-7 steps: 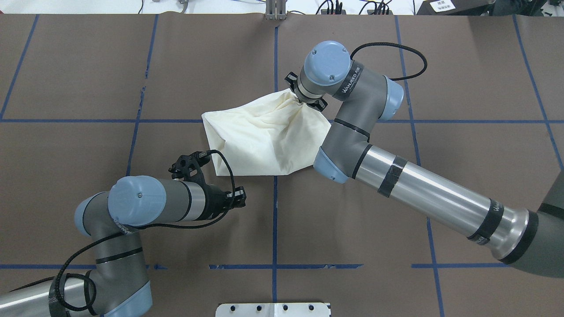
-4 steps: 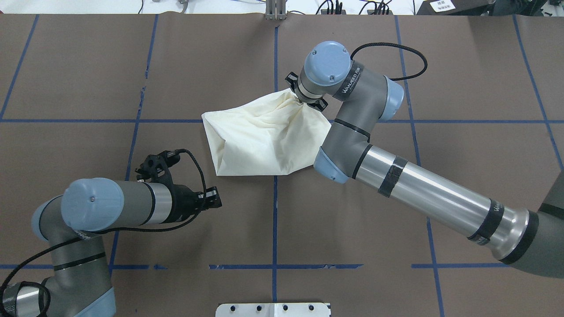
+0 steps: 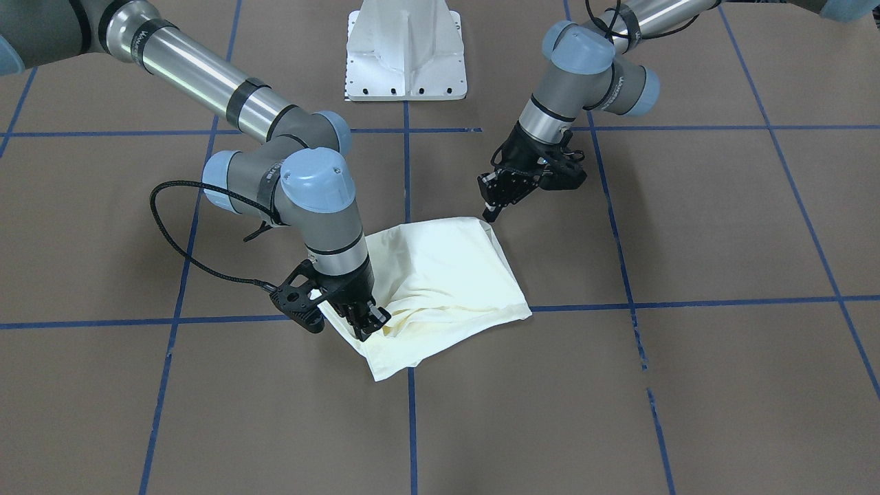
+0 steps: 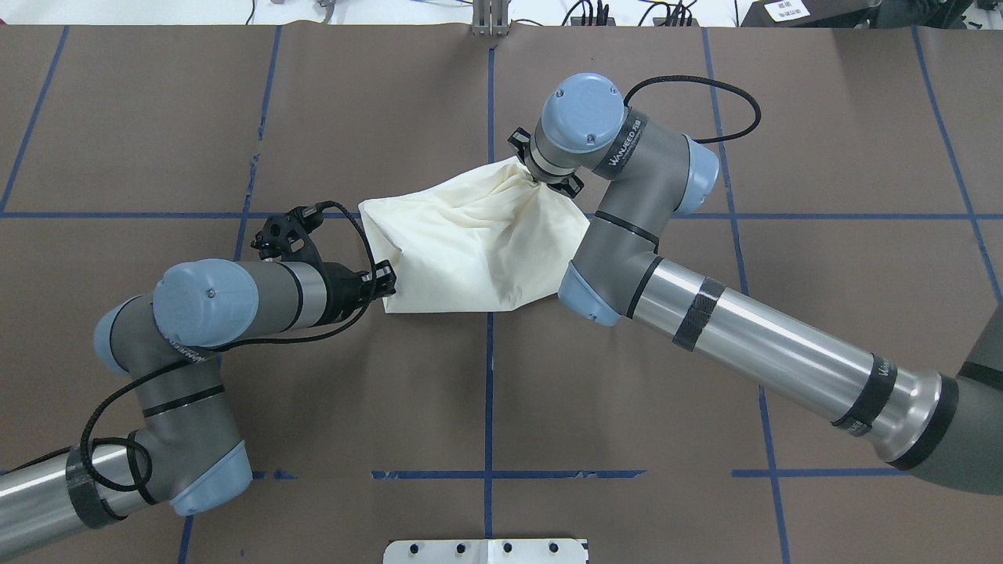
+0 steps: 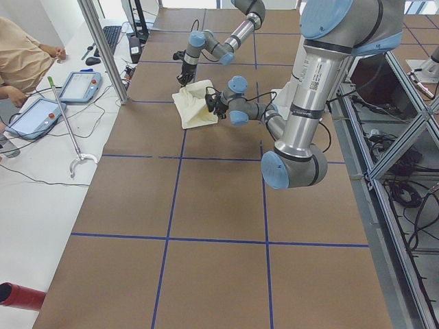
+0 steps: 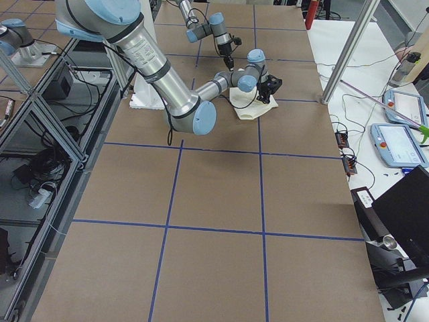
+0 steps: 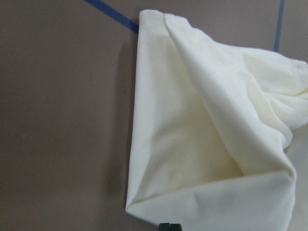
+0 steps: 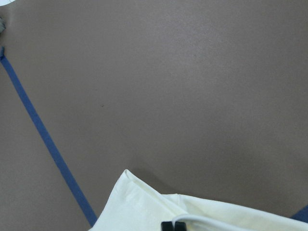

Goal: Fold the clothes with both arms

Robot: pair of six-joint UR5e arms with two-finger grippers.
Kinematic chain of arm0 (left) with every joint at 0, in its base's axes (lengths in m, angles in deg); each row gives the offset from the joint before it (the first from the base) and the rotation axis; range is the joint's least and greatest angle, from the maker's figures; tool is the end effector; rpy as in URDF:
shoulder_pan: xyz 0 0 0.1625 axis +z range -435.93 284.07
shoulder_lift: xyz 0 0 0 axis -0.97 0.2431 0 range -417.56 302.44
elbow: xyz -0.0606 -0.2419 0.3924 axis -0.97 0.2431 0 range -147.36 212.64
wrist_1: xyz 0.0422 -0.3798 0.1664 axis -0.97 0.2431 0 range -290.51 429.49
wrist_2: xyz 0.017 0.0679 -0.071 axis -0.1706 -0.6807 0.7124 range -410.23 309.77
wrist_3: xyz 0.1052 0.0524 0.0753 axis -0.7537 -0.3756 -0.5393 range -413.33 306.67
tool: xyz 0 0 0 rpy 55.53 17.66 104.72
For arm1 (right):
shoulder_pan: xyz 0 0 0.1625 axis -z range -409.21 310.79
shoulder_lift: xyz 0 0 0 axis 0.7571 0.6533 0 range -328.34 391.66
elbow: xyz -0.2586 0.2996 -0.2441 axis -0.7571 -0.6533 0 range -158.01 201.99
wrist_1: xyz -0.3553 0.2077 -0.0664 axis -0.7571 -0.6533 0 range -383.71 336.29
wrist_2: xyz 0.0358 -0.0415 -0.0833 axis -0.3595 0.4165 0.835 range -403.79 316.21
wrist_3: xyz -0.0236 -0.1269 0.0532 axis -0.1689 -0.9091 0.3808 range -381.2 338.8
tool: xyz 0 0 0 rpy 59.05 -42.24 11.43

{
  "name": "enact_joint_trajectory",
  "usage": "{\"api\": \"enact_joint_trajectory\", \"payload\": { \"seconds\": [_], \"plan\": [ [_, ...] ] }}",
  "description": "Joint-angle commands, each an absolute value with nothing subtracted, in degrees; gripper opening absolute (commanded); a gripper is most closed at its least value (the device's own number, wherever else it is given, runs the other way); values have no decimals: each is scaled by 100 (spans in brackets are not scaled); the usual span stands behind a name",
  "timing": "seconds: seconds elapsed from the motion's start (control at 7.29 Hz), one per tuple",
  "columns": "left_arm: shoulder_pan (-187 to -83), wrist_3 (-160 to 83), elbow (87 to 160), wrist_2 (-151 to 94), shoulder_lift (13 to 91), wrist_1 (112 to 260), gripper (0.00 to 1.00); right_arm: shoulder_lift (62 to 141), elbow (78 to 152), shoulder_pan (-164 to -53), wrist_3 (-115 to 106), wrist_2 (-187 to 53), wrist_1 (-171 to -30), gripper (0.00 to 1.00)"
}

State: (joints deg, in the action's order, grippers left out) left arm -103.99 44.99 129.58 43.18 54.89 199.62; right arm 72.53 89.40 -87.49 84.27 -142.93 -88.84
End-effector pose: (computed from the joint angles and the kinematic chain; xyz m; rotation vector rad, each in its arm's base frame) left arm 0.5475 -0.4335 0.3538 0.1588 1.2199 -0.5182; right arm -0.6179 -0.6293 0.2983 0.0325 -0.9338 0.7998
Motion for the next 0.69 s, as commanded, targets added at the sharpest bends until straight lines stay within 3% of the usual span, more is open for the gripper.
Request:
{"api": "enact_joint_trajectory", "payload": {
  "seconds": [0.0, 0.55],
  "plan": [
    [-10519, 4511, 12740, 4303, 5608, 19983, 0, 7253, 8940, -8761, 8427, -14293, -8884, 0],
    [-10555, 4528, 12187, 4303, 5740, 21172, 0, 7253, 8940, -8779, 8436, -14293, -8884, 0]
  ]
}}
